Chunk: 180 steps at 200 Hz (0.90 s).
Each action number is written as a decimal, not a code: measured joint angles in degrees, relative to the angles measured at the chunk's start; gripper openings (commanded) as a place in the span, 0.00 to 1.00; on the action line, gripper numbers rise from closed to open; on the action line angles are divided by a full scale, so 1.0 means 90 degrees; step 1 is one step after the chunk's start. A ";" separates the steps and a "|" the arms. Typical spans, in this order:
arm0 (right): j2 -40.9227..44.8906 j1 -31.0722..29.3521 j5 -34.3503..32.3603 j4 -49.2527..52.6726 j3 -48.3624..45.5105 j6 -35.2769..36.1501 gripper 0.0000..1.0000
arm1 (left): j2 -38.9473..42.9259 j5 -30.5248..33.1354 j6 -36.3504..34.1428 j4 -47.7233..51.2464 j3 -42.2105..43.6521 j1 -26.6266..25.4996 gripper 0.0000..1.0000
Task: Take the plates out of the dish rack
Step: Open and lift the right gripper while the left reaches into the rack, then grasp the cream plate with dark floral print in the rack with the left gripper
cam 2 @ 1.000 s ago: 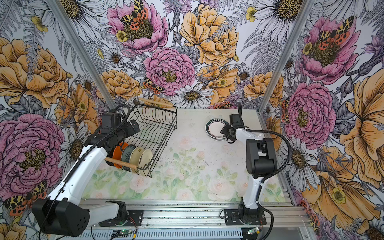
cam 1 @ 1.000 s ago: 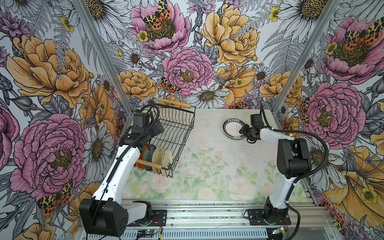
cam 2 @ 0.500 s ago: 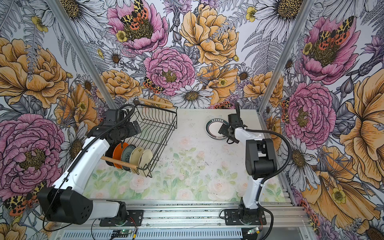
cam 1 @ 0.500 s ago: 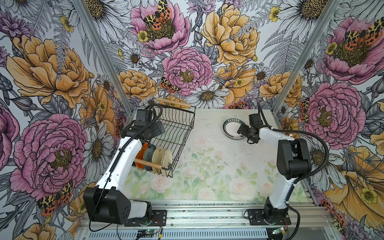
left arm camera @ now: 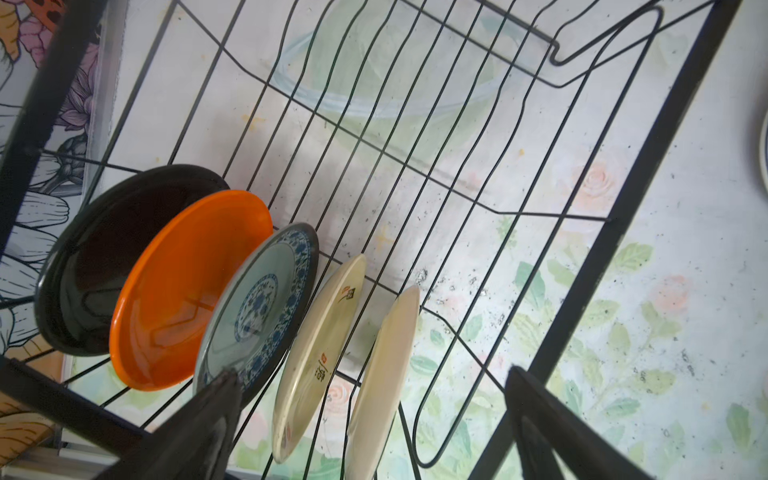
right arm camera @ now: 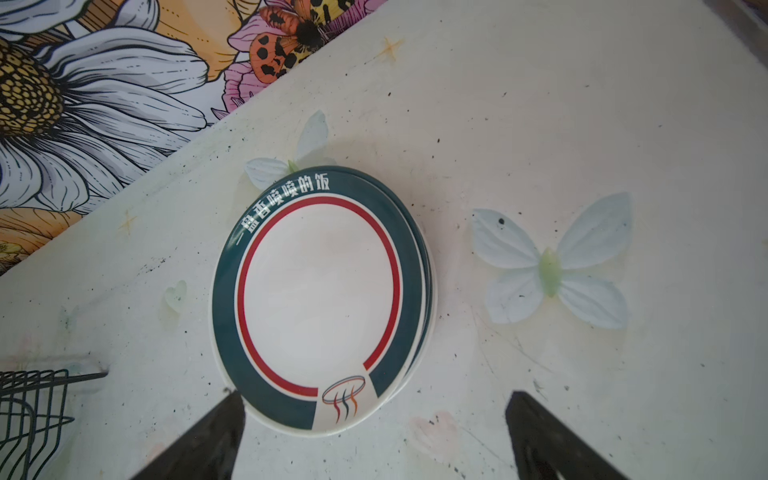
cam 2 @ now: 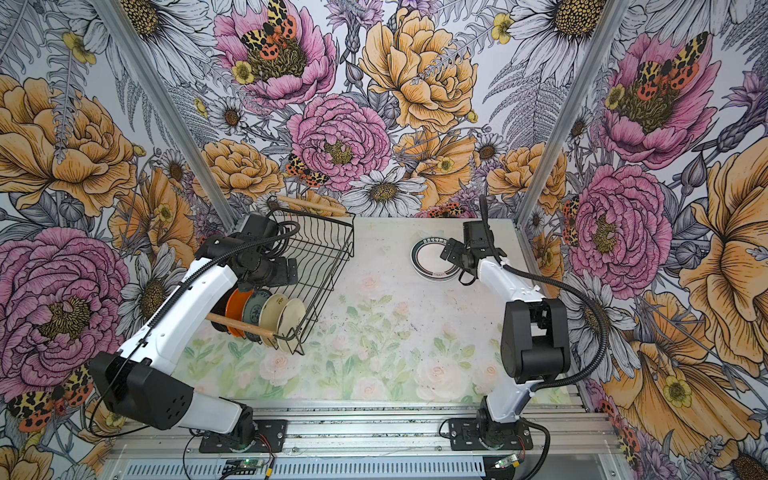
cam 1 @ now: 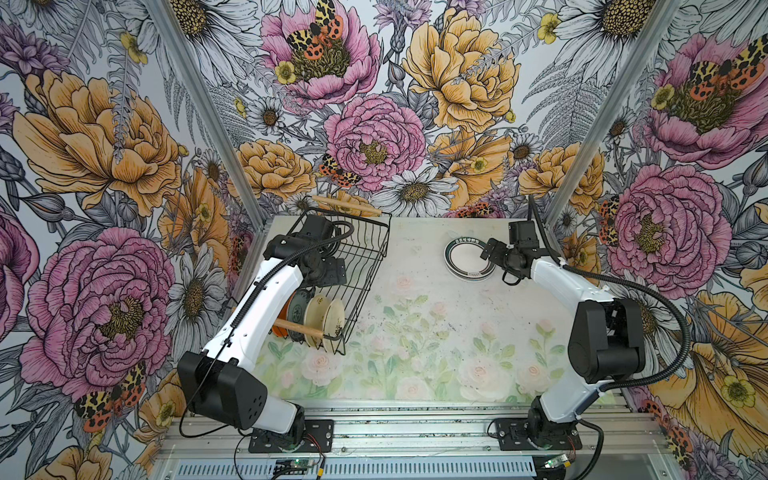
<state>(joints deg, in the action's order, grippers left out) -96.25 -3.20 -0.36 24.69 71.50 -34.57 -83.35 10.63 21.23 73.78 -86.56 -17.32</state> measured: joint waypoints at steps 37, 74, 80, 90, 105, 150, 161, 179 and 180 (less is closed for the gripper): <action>0.0301 0.0000 0.0066 0.0049 -0.0355 0.0073 1.00 | 0.0090 -0.0070 0.0095 0.0379 0.0051 -0.0435 0.96; 0.0542 0.0000 0.0068 0.0092 -0.0685 0.0114 0.99 | 0.0121 -0.0109 0.0265 0.0559 0.0401 -0.0670 0.85; 0.0585 0.0000 0.0070 0.0092 -0.0726 0.0117 1.00 | 0.0121 -0.0109 0.0311 0.0597 0.0464 -0.0670 0.83; 0.0651 0.0000 0.0070 0.0107 -0.0775 0.0119 1.00 | 0.0129 -0.0102 0.0350 0.0634 0.0561 -0.0670 0.81; 0.0753 0.0000 0.0090 0.0109 -0.0843 0.0121 0.99 | 0.0141 -0.0092 0.0454 0.0656 0.0714 -0.0670 0.76; 0.1022 0.0000 0.0117 0.0121 -0.1090 0.0124 0.99 | 0.0143 -0.0083 0.0580 0.0682 0.1001 -0.0670 0.63; 0.1078 0.0000 0.0119 0.0126 -0.1139 0.0124 0.99 | 0.0151 -0.0080 0.0605 0.0685 0.1054 -0.0670 0.62; 0.1156 0.0000 0.0119 0.0143 -0.1190 0.0121 1.00 | 0.0155 -0.0066 0.0653 0.0692 0.1151 -0.0670 0.57; 0.1161 0.0000 0.0119 0.0141 -0.1192 0.0121 1.00 | 0.0155 -0.0066 0.0646 0.0690 0.1158 -0.0670 0.57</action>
<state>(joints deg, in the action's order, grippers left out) -85.80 -3.20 0.71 25.96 60.77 -33.47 -81.95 10.04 27.05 79.99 -76.14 -23.35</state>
